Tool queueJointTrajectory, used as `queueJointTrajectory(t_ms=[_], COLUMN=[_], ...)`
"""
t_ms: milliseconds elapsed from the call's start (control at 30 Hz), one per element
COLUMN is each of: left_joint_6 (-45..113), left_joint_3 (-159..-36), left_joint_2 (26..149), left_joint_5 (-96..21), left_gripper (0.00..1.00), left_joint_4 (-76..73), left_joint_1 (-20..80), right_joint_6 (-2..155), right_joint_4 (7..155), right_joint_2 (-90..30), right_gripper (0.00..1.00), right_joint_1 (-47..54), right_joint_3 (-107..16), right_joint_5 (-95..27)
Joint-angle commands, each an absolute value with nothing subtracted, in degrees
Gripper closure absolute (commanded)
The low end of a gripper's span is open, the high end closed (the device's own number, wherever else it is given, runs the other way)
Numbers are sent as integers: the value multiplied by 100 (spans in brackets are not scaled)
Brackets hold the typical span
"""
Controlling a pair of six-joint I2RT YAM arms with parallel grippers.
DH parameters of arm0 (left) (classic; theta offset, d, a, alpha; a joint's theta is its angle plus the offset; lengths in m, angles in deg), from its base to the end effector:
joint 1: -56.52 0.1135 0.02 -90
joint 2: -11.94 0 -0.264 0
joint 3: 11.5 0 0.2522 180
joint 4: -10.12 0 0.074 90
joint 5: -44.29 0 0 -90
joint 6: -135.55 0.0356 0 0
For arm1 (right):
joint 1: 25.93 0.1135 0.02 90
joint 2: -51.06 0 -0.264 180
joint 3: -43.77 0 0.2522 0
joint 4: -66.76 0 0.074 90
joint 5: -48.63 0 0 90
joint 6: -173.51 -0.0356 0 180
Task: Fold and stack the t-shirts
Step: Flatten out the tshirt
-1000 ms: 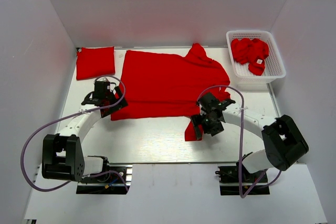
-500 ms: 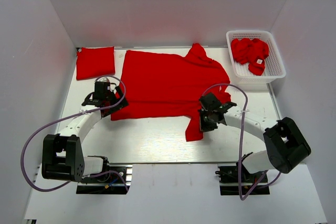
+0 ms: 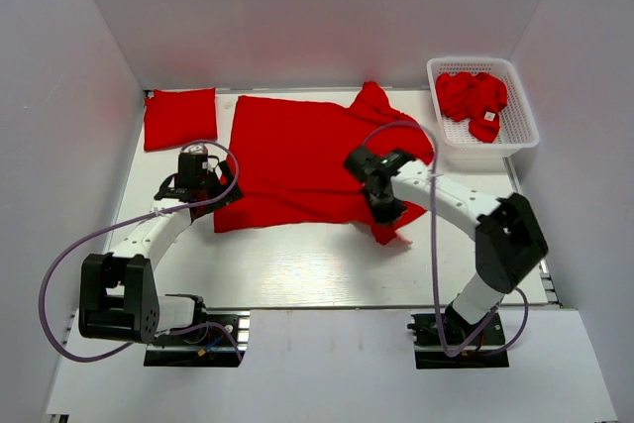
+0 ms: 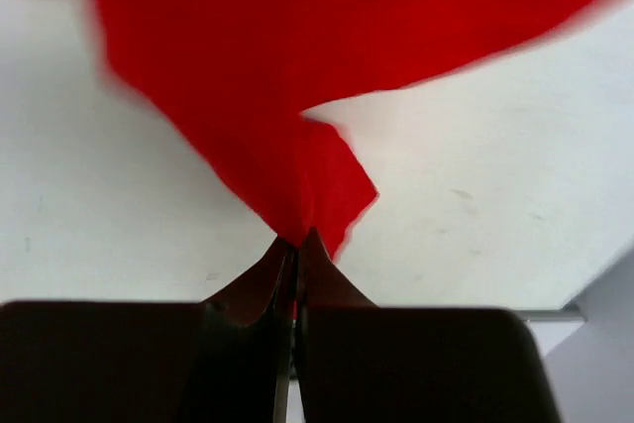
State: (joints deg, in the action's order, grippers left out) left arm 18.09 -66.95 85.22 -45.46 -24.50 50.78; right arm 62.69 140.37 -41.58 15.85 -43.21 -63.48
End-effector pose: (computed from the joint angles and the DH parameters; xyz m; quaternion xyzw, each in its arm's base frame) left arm 0.2497 -0.0253 0.2022 -0.1777 0.9300 -0.0939 0.3078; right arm 0.2349 0.1919 0.2472 -0.1601 0.9641 -0.1155 0.1776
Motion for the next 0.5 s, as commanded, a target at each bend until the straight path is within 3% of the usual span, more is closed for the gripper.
queueJointTrajectory(t_ms=[0,33,133,167,267,467], left_joint_6=[1892,1944,1944,1944,1944,1944], left_joint_3=[-6683,-6683,-6683,-6683,-6736,-6841], left_joint_2=[8410,8410,8472,8541,8664,8718], left_joint_5=[-4553,-4606,-4606,-4606,-4668,-4720], left_gripper=[0,0,0,0,0,0], left_joint_4=[-2341,-2341,-2341,-2341,-2393,-2394], left_joint_1=[5063,5063,5063,5063,5063,5063], right_joint_6=[7312,7540,7883,7955,8210,7404], right_joint_4=[13759,13547,13396,13352,13264,12772], right_joint_2=[-4368,-4368,-4263,-4132,-3991,-3736], right_gripper=[100,97,50,10,10,10], right_joint_1=[1985,2047,2258,2285,2233,1900], right_joint_3=[-3847,-3759,-3565,-3504,-3574,-3574], right_joint_5=[-4264,-3016,-2112,-1924,-1597,-3161])
